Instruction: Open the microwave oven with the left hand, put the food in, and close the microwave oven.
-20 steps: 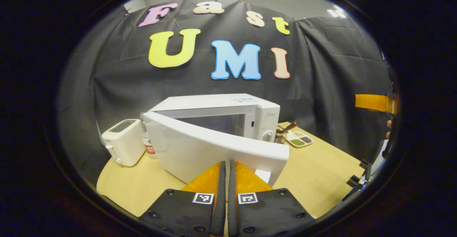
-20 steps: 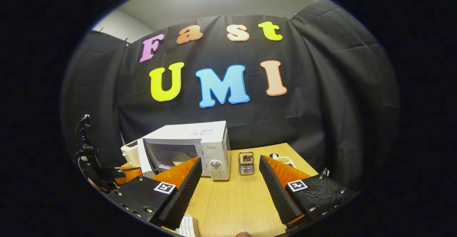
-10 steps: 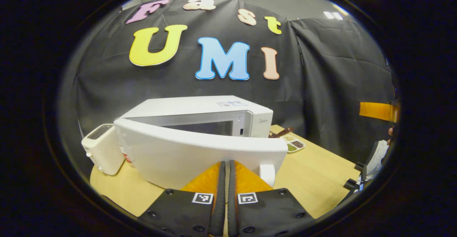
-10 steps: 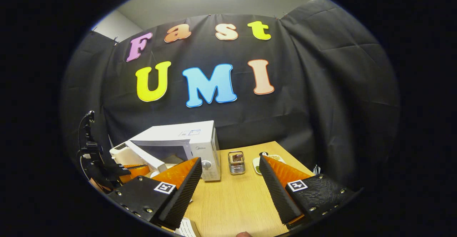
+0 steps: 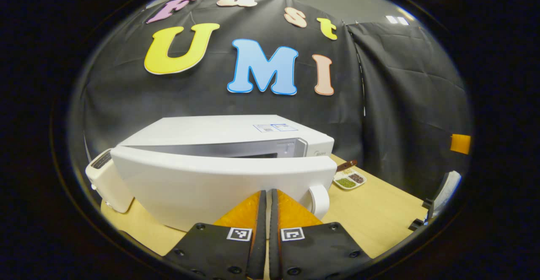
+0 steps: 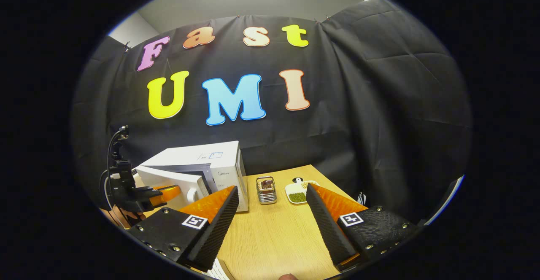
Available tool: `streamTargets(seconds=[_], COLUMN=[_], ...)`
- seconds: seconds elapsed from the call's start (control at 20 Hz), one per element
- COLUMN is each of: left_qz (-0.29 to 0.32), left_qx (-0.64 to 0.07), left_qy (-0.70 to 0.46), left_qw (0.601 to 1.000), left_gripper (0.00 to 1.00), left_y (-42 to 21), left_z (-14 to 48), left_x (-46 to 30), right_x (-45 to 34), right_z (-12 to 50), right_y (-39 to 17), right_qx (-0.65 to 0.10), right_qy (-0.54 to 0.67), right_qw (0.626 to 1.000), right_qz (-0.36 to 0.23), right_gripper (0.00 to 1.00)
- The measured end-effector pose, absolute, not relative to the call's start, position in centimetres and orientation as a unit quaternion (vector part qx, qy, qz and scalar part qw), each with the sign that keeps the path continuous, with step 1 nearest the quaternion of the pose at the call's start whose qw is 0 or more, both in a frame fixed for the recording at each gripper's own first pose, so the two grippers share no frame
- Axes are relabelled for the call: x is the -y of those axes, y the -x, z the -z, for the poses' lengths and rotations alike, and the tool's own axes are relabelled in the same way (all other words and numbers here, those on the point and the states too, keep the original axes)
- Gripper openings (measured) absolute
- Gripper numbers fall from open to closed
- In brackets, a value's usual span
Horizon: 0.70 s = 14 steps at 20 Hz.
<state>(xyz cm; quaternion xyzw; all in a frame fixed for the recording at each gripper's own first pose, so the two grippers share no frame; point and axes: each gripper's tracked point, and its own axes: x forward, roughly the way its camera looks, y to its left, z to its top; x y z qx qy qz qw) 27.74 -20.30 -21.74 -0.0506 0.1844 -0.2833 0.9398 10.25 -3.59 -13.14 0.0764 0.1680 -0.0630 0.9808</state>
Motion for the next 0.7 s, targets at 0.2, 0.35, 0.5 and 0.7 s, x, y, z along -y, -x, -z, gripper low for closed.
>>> streamTargets(seconds=[0.2, 0.35, 0.5, 0.7], left_qz=[0.278, 0.274, 0.274, 0.281], left_qx=[-0.178, -0.179, -0.183, -0.174], left_qy=[0.052, 0.056, 0.064, 0.068], left_qw=[0.943, 0.943, 0.942, 0.941], left_gripper=[0.1, 0.09, 0.08, 0.07], left_y=[-30.2, -31.6, -32.4, -32.6], left_z=[21.8, 22.0, 22.1, 21.5], left_x=[20.7, 20.8, 21.2, 22.0], right_x=[3.4, 2.8, 2.5, 2.0], right_z=[13.1, 13.0, 13.0, 12.9], right_y=[-9.7, -9.3, -8.8, -8.4], right_qx=[-0.168, -0.17, -0.17, -0.17], right_qy=[-0.066, -0.068, -0.064, -0.058], right_qw=[0.981, 0.981, 0.981, 0.981], right_qz=[0.07, 0.072, 0.075, 0.075], right_gripper=[0.98, 0.98, 0.98, 0.98])
